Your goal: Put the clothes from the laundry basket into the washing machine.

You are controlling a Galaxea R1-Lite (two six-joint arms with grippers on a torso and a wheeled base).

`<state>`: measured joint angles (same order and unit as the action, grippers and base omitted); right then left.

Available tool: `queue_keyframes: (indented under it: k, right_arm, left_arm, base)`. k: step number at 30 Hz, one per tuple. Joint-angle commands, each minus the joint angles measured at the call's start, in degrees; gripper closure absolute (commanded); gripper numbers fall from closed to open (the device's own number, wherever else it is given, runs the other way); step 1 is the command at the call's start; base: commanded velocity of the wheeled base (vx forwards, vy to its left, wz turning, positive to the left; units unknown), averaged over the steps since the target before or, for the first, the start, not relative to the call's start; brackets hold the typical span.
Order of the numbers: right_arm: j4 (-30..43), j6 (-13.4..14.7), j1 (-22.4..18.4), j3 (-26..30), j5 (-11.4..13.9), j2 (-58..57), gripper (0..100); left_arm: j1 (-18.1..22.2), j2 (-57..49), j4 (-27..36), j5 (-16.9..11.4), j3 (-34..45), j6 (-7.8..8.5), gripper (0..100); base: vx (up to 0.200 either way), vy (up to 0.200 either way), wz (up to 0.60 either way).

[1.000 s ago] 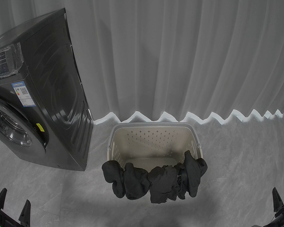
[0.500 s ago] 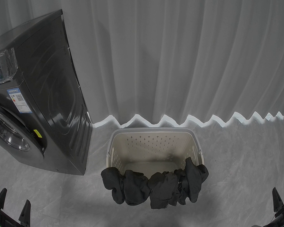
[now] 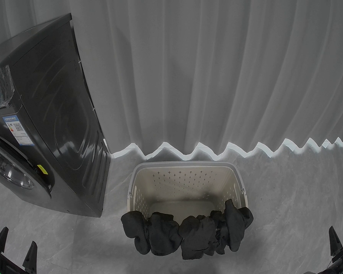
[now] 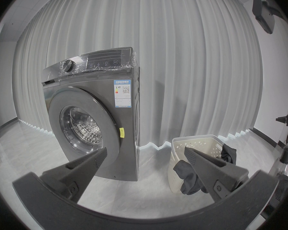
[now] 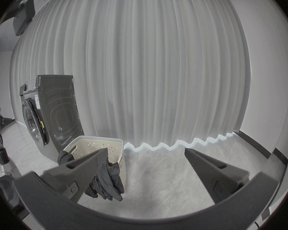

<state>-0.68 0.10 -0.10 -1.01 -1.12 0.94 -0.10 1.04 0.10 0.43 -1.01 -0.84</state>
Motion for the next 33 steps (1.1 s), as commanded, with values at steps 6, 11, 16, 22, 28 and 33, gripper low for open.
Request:
queue_keyframes:
  k: [6,11,16,22,28,33]
  right_arm:
    - [0.0,0.0,0.0,1.0,0.0,-0.9,0]
    - [0.0,0.0,0.0,1.0,0.0,-0.9,0]
    - [0.0,0.0,0.0,1.0,0.0,-0.9,0]
    - [0.0,0.0,0.0,1.0,0.0,-0.9,0]
    - [0.0,0.0,0.0,1.0,0.0,-0.9,0]
    - [0.0,0.0,0.0,1.0,0.0,-0.9,0]
  left_arm:
    - [0.0,-1.0,0.0,0.0,0.9,-0.21,0]
    - [0.0,-1.0,0.0,0.0,0.9,-0.13,0]
    - [0.0,-1.0,0.0,0.0,0.9,-0.04,0]
    - [0.0,-1.0,0.0,0.0,0.9,-0.13,0]
    - [0.0,-1.0,0.0,0.0,0.9,-0.04,0]
    - [0.0,-1.0,0.0,0.0,0.9,-0.04,0]
  base:
    - [0.133,0.000,0.00]
    - [0.080,0.000,0.00]
    - [0.000,0.000,0.00]
    - [0.067,0.000,0.00]
    - [0.133,0.000,0.00]
    - [0.000,0.000,0.00]
